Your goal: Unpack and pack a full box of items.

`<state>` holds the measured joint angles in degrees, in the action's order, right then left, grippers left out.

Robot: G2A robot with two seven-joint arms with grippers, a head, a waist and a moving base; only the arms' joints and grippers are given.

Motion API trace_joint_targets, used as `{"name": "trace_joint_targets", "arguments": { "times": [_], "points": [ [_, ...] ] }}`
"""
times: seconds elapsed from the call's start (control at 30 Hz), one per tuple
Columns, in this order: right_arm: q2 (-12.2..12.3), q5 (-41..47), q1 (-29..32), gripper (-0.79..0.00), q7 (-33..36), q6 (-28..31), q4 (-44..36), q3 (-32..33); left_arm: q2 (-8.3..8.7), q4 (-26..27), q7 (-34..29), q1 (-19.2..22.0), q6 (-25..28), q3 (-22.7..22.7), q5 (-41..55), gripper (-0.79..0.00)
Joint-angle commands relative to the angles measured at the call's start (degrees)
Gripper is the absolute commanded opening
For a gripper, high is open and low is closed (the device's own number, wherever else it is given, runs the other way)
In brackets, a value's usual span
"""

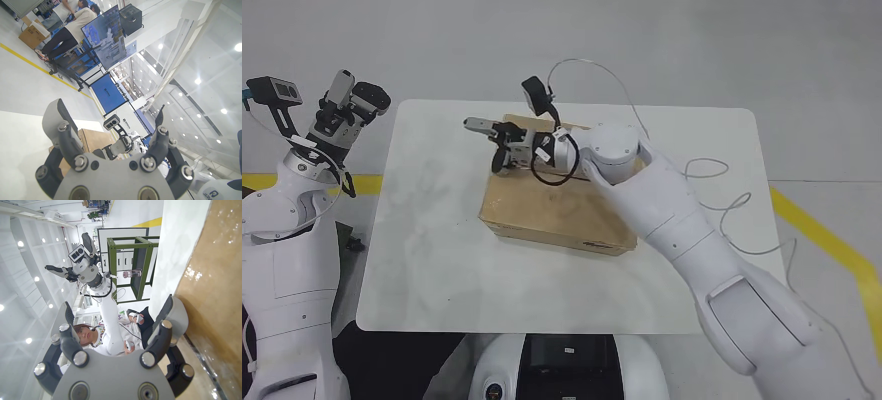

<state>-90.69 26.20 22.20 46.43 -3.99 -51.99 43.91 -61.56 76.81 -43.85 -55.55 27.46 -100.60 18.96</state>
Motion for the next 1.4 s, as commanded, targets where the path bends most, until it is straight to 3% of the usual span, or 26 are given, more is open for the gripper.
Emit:
{"name": "trace_joint_targets", "arguments": {
  "times": [0.0, 0.87, 1.37],
  "points": [
    [0.6, -0.9, 0.8, 0.000, 0.2, -0.9, -1.2, 1.1, 0.00, 0.0, 0.0, 0.0, 0.0, 0.0, 0.0, 0.000],
    [6.6, -13.4, 10.7, 0.000, 3.6, -13.6, -19.1, 11.7, 0.00, 0.0, 0.0, 0.0, 0.0, 0.0, 0.0, 0.000],
    [8.6, -17.4, 14.3, 0.000, 4.5, -17.2, -23.6, 15.2, 0.00, 0.0, 0.0, 0.0, 0.0, 0.0, 0.0, 0.000]
  ]
}}
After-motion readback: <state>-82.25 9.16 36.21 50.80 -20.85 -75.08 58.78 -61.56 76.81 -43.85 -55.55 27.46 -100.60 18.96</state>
